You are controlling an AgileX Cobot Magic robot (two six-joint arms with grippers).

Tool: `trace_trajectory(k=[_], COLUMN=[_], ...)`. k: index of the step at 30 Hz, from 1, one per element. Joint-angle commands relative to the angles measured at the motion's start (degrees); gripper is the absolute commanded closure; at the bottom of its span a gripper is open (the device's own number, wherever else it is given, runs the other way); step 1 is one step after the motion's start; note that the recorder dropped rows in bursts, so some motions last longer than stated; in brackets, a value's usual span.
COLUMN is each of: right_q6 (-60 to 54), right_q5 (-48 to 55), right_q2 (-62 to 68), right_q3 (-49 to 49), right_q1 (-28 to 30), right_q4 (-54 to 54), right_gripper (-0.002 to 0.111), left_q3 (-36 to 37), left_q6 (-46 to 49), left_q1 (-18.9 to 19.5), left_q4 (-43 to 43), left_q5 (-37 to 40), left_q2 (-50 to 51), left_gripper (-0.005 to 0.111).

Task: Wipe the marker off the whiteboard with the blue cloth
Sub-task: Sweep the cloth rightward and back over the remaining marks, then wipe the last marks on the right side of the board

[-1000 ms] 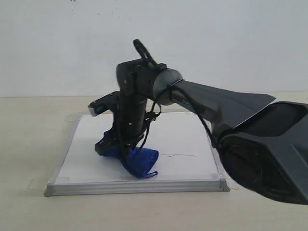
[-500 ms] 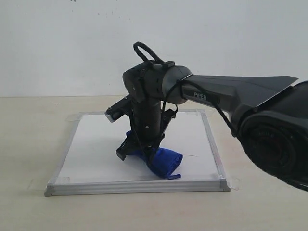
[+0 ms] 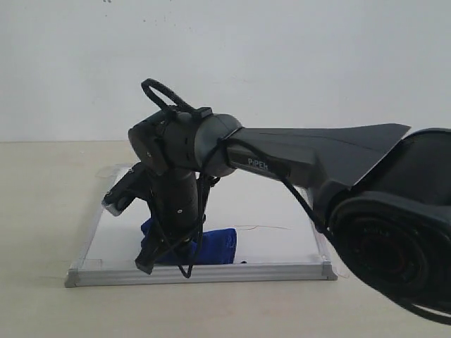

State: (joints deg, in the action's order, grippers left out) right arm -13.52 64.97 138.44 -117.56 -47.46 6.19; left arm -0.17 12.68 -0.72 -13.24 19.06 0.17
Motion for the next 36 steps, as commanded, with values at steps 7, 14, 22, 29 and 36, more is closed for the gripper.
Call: trace_trajectory(k=[7, 14, 22, 29, 36], right_q6=[4.0, 14.4, 9.1, -2.4, -1.0], right_q5=[5.0, 5.0, 5.0, 4.0, 5.0], right_q2=[0.2, 0.2, 0.2, 0.2, 0.2], right_q3=[0.9, 0.9, 0.9, 0.9, 0.9], right_q1=[8.0, 19.2, 17.4, 8.2, 5.6], right_q4=[8.6, 6.9, -9.3, -11.3, -0.6], right_gripper=[0.109, 0.109, 0.109, 0.109, 0.109], left_q3=[0.2, 0.2, 0.2, 0.2, 0.2], left_q6=[0.3, 0.3, 0.3, 0.3, 0.3], left_q1=[0.1, 0.1, 0.1, 0.1, 0.1], left_q4=[0.1, 0.1, 0.1, 0.1, 0.1], left_q5=[-0.1, -0.1, -0.1, -0.1, -0.1], left_q2=[-0.2, -0.2, -0.2, -0.2, -0.2], left_gripper=[0.103, 0.103, 0.103, 0.103, 0.103])
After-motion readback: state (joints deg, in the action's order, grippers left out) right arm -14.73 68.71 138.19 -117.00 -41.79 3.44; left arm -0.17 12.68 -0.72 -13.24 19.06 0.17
